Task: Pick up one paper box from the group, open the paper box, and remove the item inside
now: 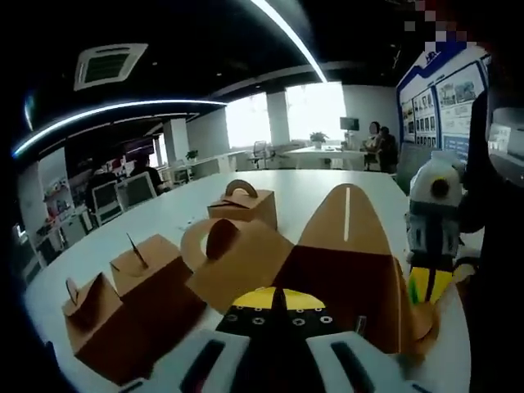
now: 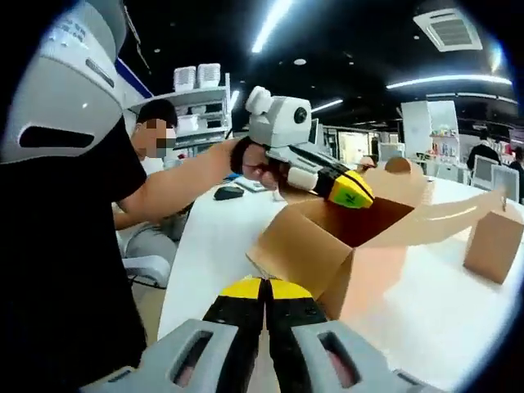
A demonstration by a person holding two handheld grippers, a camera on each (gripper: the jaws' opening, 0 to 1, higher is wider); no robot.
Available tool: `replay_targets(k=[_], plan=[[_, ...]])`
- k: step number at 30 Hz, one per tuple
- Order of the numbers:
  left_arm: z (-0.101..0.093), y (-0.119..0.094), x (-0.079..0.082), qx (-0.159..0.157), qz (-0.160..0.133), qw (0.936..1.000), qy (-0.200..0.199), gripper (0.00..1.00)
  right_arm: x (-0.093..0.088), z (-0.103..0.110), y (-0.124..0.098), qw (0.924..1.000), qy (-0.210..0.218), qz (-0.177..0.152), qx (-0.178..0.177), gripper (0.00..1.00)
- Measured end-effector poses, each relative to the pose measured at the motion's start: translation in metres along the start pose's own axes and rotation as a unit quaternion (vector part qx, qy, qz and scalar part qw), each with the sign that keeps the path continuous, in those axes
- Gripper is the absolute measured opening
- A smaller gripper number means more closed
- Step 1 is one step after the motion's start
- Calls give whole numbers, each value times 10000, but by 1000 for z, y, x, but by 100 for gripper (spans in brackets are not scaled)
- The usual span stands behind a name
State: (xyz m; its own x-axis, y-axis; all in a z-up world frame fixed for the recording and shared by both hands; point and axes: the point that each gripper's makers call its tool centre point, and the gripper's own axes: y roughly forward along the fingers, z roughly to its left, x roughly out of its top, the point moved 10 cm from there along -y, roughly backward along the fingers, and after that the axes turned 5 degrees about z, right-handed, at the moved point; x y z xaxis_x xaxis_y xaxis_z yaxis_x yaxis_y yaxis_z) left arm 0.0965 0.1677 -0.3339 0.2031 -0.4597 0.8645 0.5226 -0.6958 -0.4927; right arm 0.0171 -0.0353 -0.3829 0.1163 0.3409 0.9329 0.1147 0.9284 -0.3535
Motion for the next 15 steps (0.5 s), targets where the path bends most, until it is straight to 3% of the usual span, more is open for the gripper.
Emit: replay_targets(k=[15], plan=[[-3,-1,2,-17,126,9999,100,4,-1,-13,6,9998,163,80,26,3]])
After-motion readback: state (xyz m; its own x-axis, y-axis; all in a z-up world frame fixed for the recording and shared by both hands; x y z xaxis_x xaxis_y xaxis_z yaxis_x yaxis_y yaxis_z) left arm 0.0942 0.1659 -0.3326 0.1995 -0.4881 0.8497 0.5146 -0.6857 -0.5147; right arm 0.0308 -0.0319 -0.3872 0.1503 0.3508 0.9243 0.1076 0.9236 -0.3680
